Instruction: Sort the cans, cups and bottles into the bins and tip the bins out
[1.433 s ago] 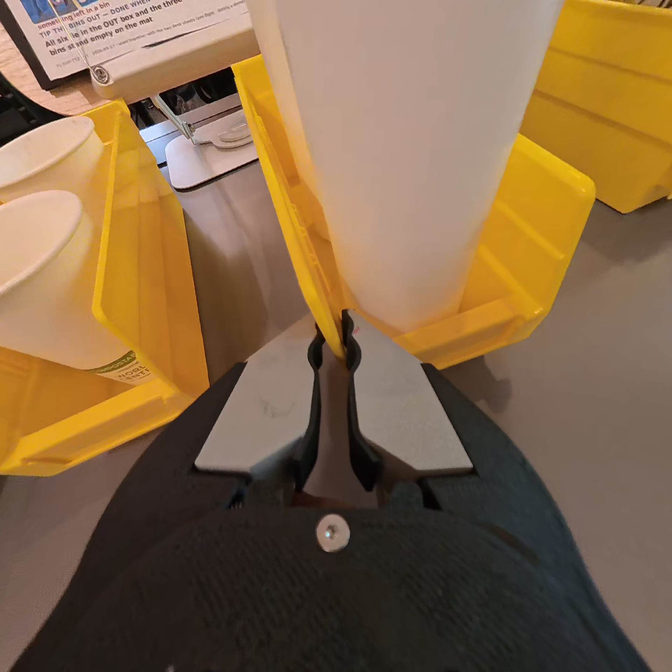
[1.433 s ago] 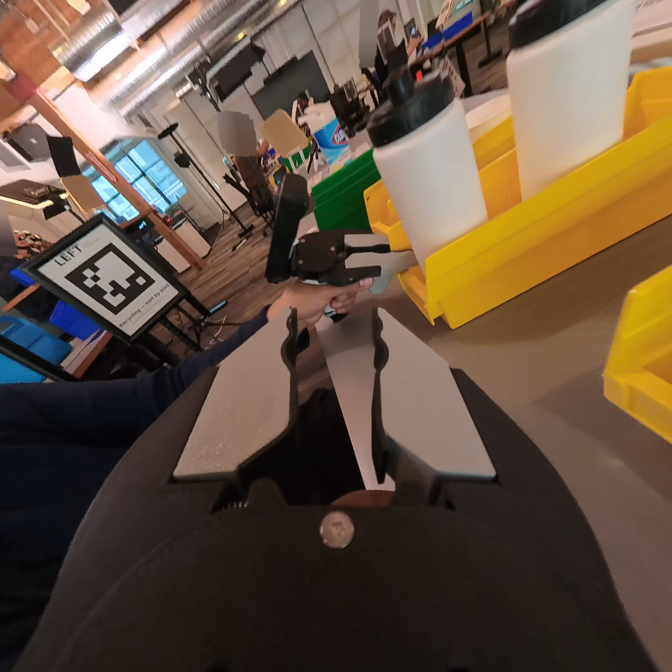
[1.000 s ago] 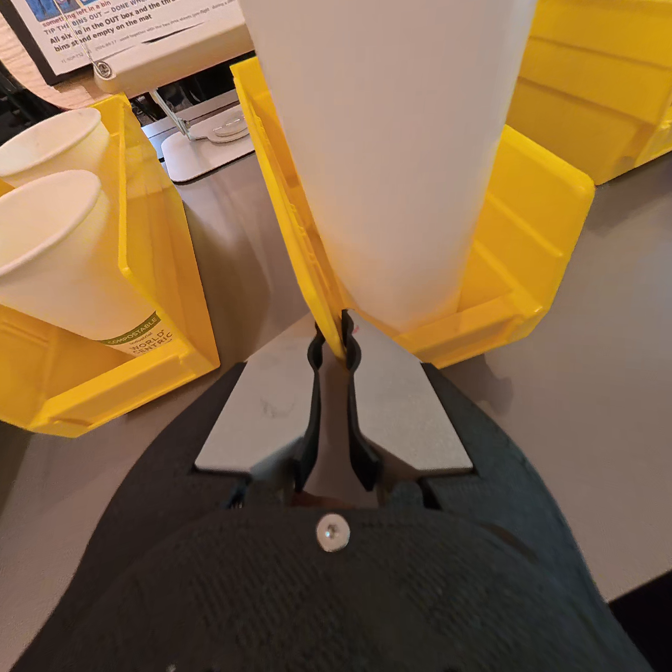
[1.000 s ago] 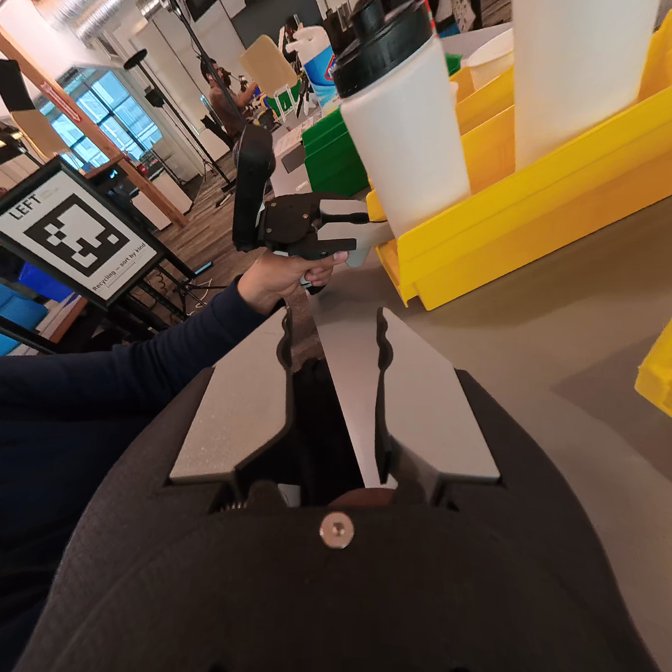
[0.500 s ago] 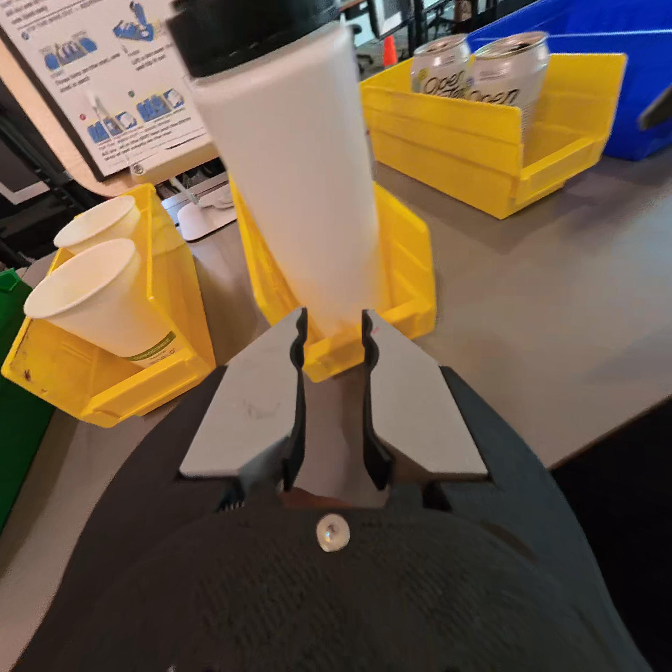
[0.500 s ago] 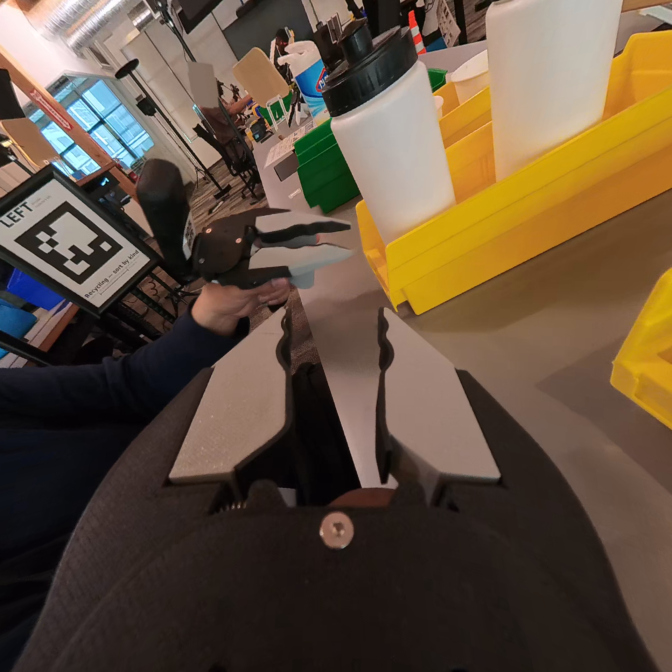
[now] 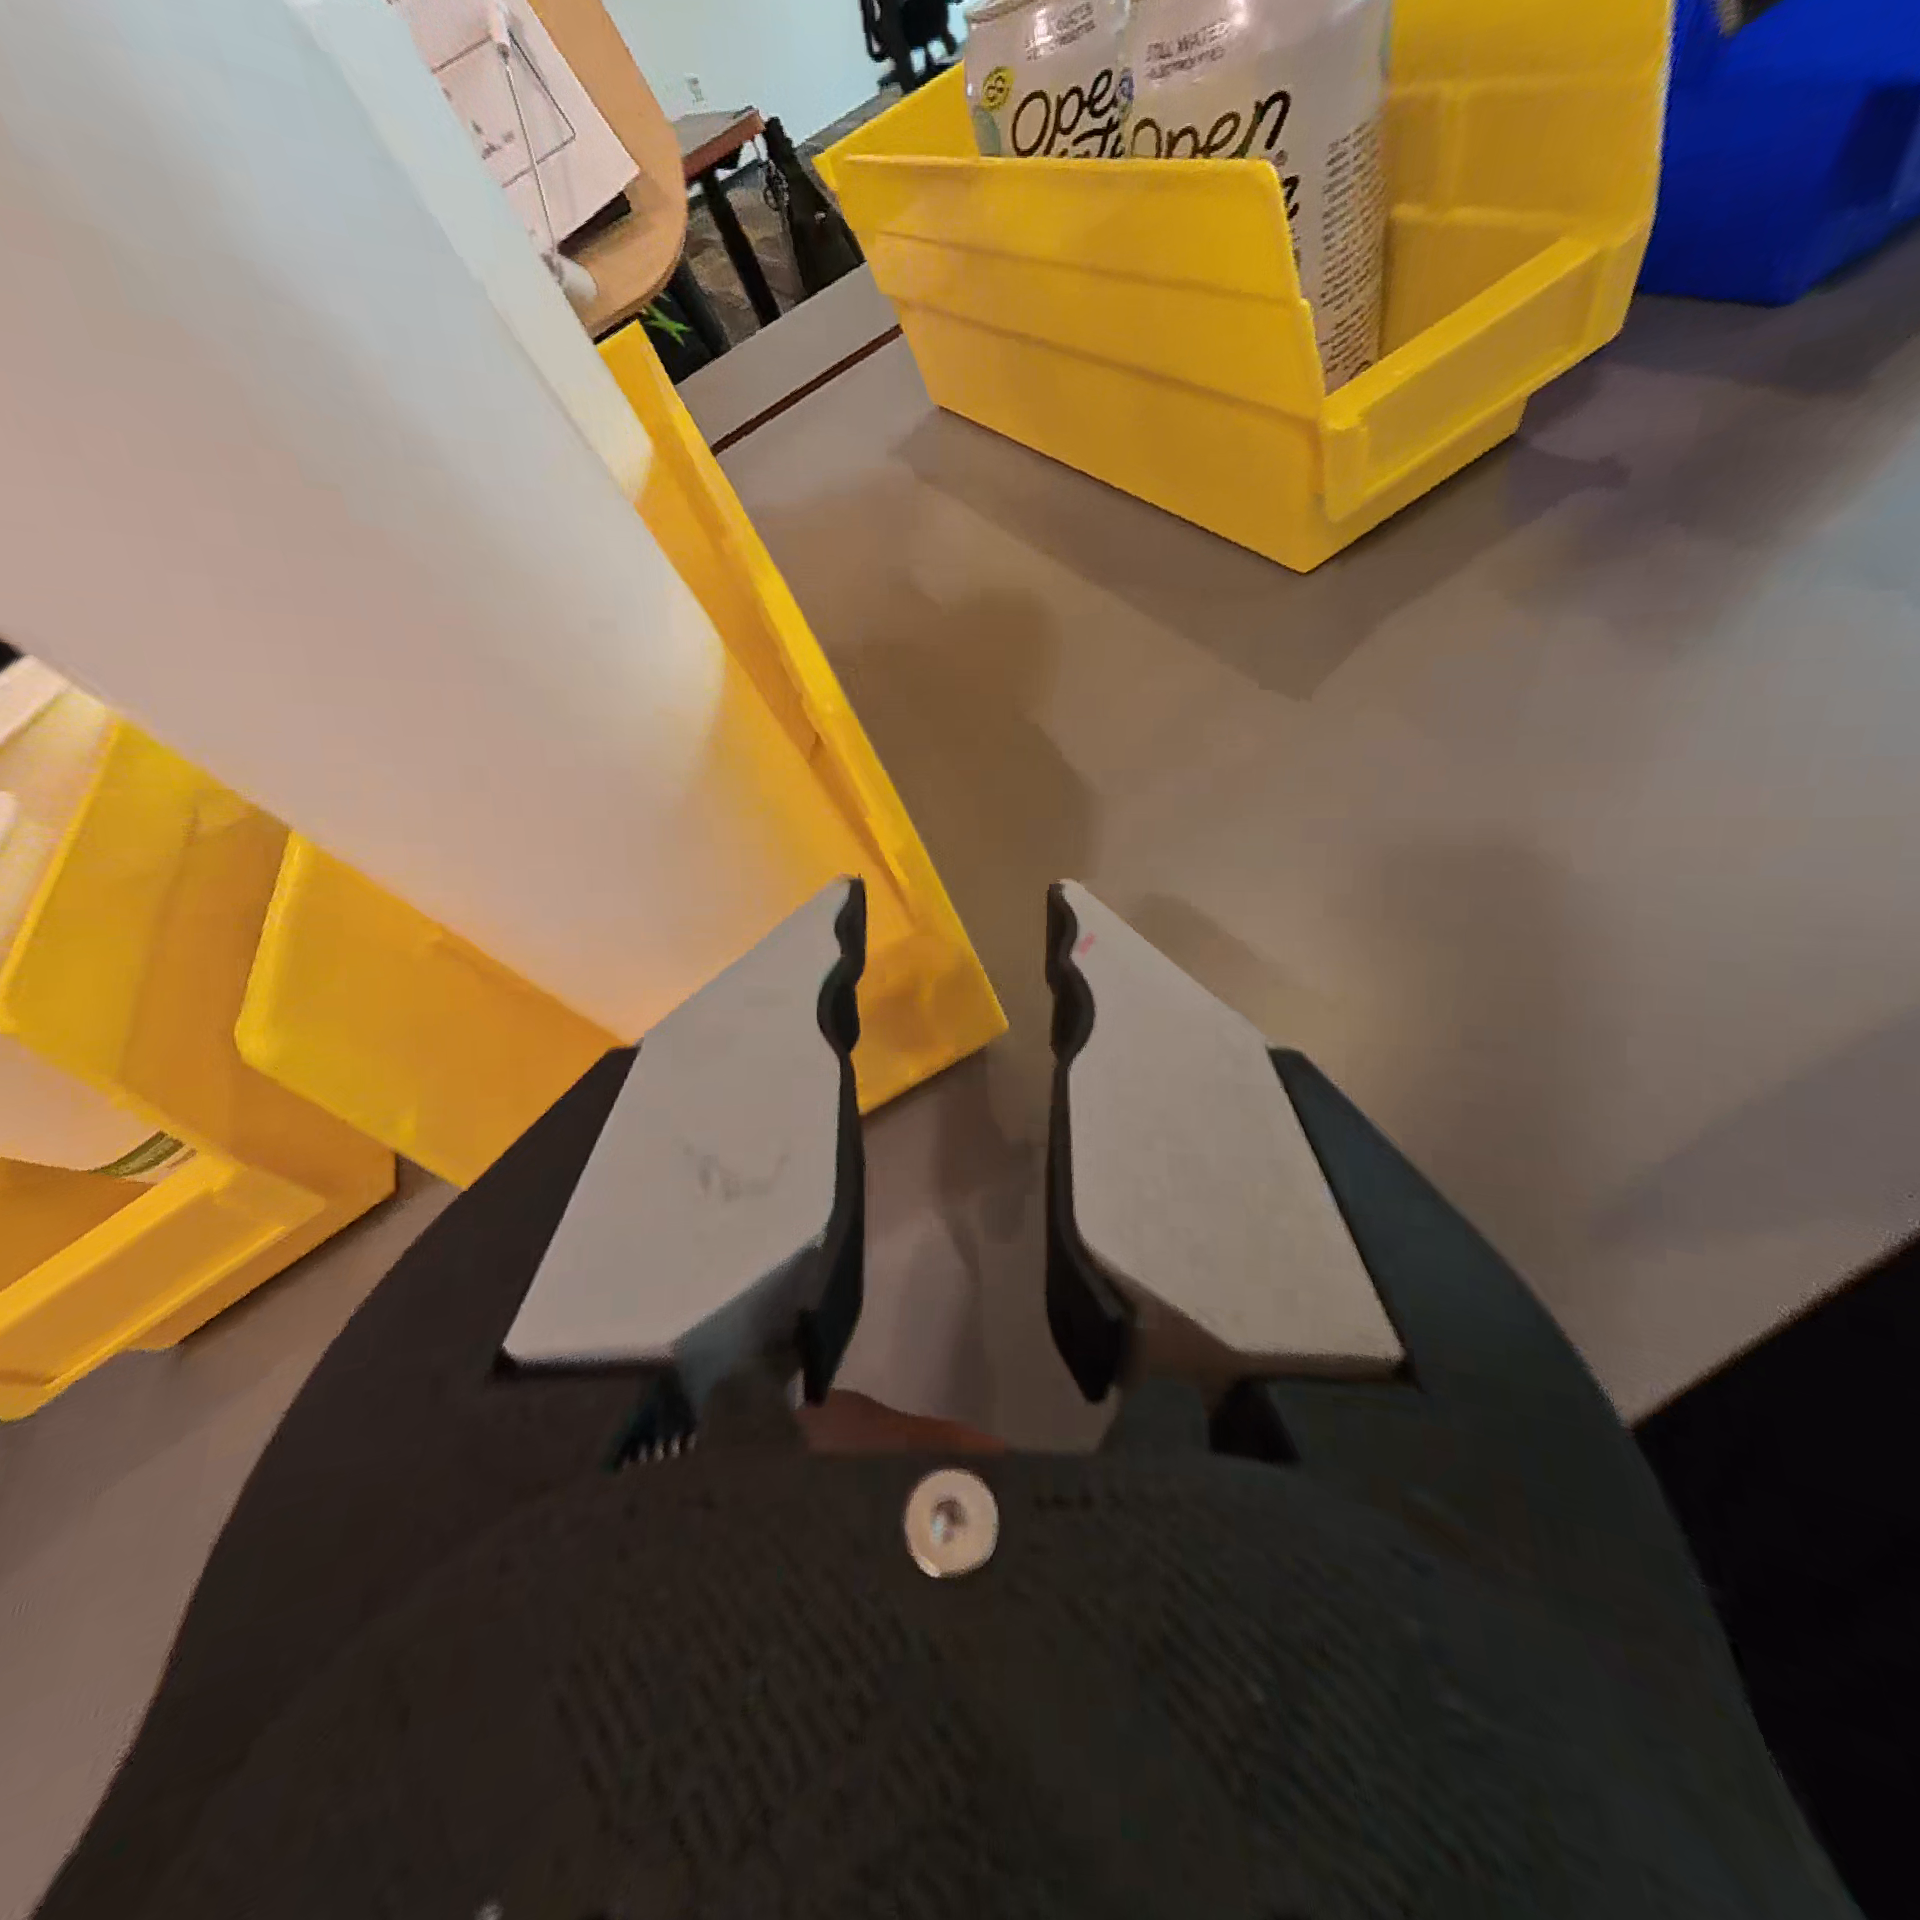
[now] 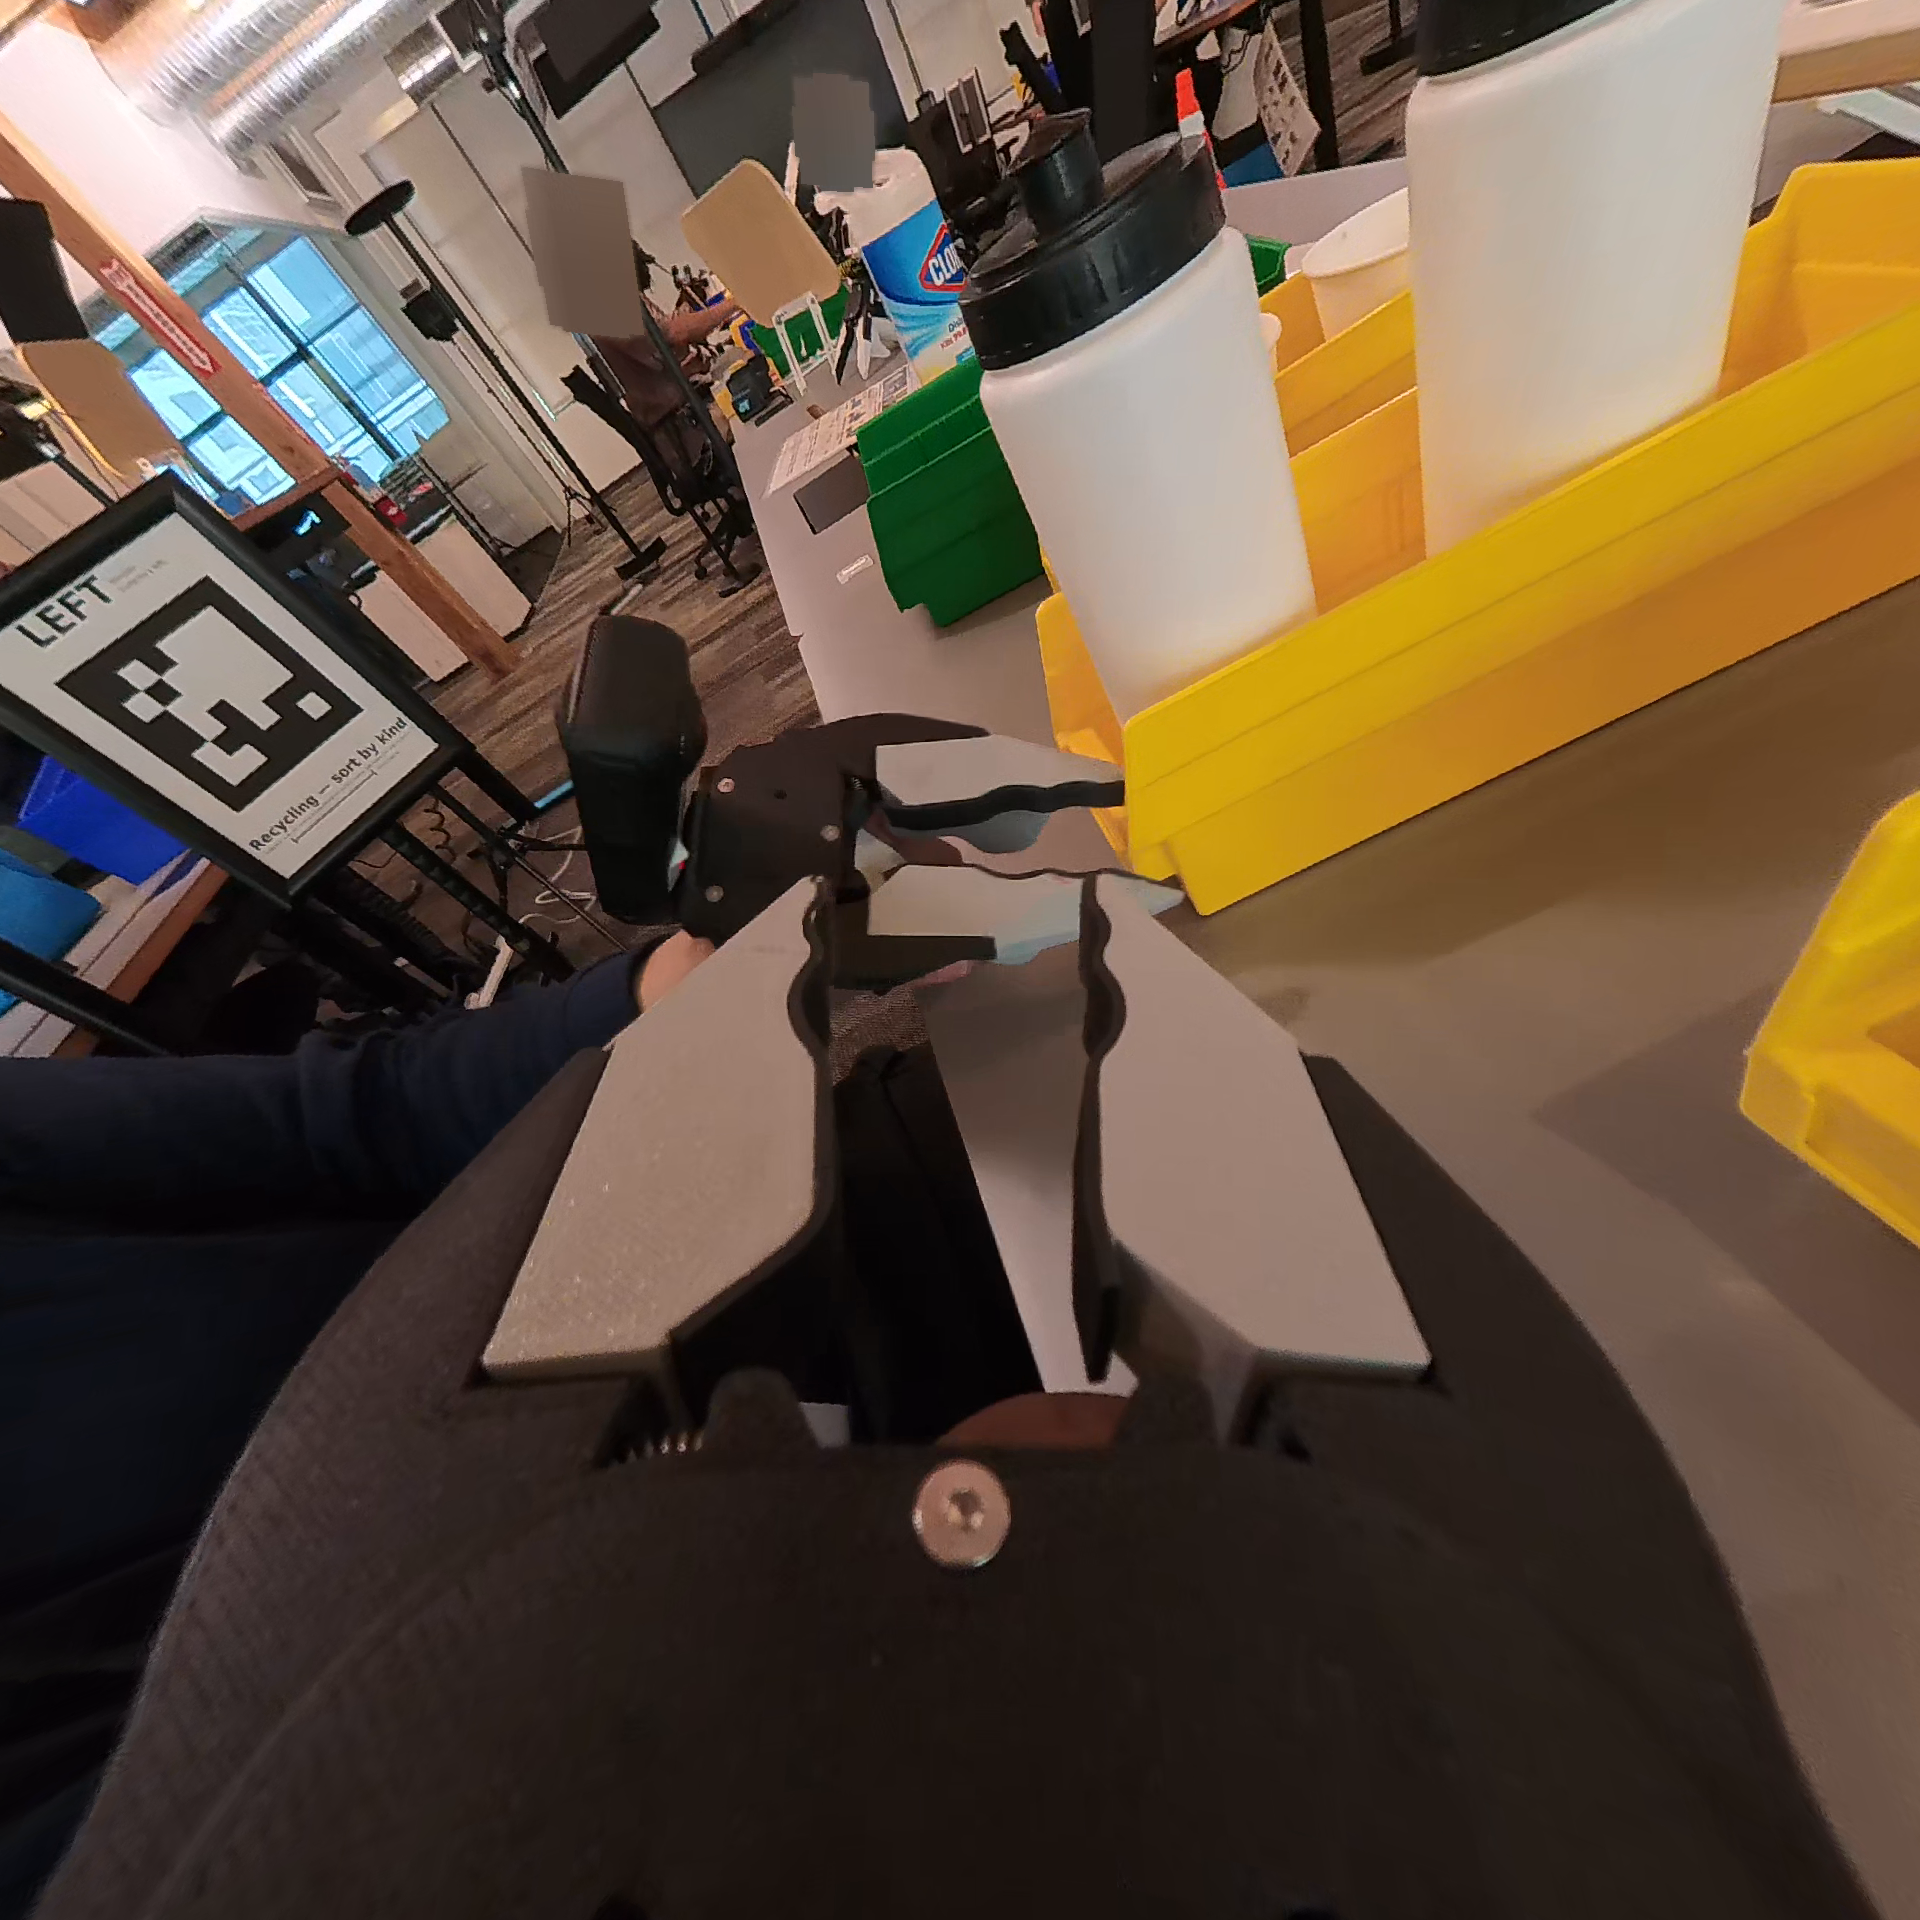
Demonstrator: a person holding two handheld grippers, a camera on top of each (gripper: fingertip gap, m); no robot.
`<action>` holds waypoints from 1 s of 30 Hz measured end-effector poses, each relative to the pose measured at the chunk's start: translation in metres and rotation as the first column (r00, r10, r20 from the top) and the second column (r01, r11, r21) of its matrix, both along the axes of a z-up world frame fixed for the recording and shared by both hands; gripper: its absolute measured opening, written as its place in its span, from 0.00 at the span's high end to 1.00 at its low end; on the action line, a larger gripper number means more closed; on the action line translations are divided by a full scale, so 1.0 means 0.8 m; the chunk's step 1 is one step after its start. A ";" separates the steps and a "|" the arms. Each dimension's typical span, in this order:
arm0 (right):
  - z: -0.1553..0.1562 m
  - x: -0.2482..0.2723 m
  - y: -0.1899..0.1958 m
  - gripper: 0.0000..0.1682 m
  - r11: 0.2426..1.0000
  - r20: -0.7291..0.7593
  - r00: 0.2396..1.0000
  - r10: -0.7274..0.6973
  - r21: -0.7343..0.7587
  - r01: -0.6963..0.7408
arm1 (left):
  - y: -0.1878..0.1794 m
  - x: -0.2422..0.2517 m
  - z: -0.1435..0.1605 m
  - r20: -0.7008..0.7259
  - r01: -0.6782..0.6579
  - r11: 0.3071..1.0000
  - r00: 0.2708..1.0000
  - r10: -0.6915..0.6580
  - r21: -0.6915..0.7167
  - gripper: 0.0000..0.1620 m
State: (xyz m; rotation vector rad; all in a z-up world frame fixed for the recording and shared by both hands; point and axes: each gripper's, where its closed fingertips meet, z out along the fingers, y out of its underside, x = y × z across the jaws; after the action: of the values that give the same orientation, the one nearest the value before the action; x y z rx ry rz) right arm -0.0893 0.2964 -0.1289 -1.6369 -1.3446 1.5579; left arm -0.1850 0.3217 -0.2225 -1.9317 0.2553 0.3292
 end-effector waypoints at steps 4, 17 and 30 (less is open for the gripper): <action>-0.005 -0.003 0.001 0.73 1.000 0.009 1.000 0.004 -0.010 -0.004 | 0.017 -0.016 0.005 -0.066 -0.049 0.999 0.997 0.050 0.009 0.85; -0.006 -0.002 0.003 0.73 1.000 0.010 1.000 0.001 -0.013 -0.001 | 0.009 -0.027 0.000 -0.028 -0.053 0.999 0.998 0.052 -0.009 0.95; -0.003 0.008 0.025 0.72 0.999 -0.006 0.999 -0.039 -0.037 0.039 | -0.080 -0.037 -0.005 0.029 0.272 0.955 0.962 -0.270 -0.119 0.95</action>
State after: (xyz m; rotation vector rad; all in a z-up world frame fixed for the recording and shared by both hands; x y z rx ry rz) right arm -0.0826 0.3163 -0.1313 -1.6687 -1.2799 1.5723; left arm -0.2147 0.2574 -0.2262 -1.9872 0.5373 0.1208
